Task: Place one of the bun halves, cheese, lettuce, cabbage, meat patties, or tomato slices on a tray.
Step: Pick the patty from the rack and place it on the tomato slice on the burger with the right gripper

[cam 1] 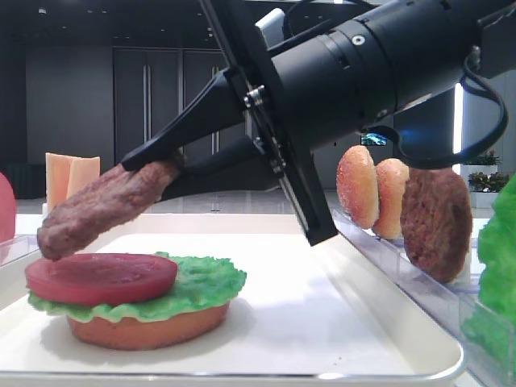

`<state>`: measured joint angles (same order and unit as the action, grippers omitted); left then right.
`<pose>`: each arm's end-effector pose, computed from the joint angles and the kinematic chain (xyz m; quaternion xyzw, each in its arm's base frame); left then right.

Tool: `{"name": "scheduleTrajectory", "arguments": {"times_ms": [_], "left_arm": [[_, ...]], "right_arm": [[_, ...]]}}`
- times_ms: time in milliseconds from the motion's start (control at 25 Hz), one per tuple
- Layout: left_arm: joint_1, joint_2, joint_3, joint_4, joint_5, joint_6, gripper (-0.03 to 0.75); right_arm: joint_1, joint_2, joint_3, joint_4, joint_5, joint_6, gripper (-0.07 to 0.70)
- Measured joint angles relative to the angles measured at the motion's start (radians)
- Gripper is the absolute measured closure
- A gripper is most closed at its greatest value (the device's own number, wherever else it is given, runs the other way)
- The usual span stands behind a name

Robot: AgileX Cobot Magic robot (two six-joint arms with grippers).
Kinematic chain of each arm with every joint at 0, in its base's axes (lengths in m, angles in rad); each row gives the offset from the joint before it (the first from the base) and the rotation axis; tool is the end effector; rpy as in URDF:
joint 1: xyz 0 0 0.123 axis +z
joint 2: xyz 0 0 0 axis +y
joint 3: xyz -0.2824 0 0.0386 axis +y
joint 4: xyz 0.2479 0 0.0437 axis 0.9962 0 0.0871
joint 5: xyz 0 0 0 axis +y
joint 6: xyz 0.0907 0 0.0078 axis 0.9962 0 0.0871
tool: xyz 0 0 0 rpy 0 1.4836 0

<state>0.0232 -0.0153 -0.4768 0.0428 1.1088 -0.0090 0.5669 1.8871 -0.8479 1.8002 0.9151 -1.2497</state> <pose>-0.0067 0.0033 0.2669 -0.0152 0.8672 0.0249 0.4972 0.2435 0.2384 0.1522 -0.1377 0.8228 0.5430 0.0956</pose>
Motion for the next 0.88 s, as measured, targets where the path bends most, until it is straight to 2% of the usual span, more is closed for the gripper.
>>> {"name": "scheduleTrajectory", "arguments": {"times_ms": [880], "left_arm": [[0.000, 0.000, 0.000, 0.000, 0.000, 0.000, 0.433]], "right_arm": [[0.000, 0.000, 0.000, -0.010, -0.013, 0.000, 0.499]]}}
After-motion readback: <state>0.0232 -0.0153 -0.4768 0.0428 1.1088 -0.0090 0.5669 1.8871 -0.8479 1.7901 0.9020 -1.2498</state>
